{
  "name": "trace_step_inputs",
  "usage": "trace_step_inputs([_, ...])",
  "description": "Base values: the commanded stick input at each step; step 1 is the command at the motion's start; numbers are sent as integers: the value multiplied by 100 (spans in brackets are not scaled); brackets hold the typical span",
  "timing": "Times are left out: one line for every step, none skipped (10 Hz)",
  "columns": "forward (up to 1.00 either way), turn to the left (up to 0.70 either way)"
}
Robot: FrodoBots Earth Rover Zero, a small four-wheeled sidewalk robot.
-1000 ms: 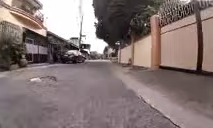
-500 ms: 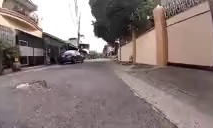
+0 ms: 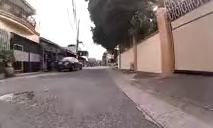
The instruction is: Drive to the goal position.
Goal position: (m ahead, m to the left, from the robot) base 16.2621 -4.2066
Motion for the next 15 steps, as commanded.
trace_step_inputs([100,0])
trace_step_inputs([100,0])
trace_step_inputs([100,0])
trace_step_inputs([100,0])
trace_step_inputs([100,0])
trace_step_inputs([100,0])
trace_step_inputs([100,0])
trace_step_inputs([100,0])
trace_step_inputs([100,0])
trace_step_inputs([100,0])
trace_step_inputs([100,0])
trace_step_inputs([100,0])
trace_step_inputs([100,0])
trace_step_inputs([100,0])
trace_step_inputs([100,-2])
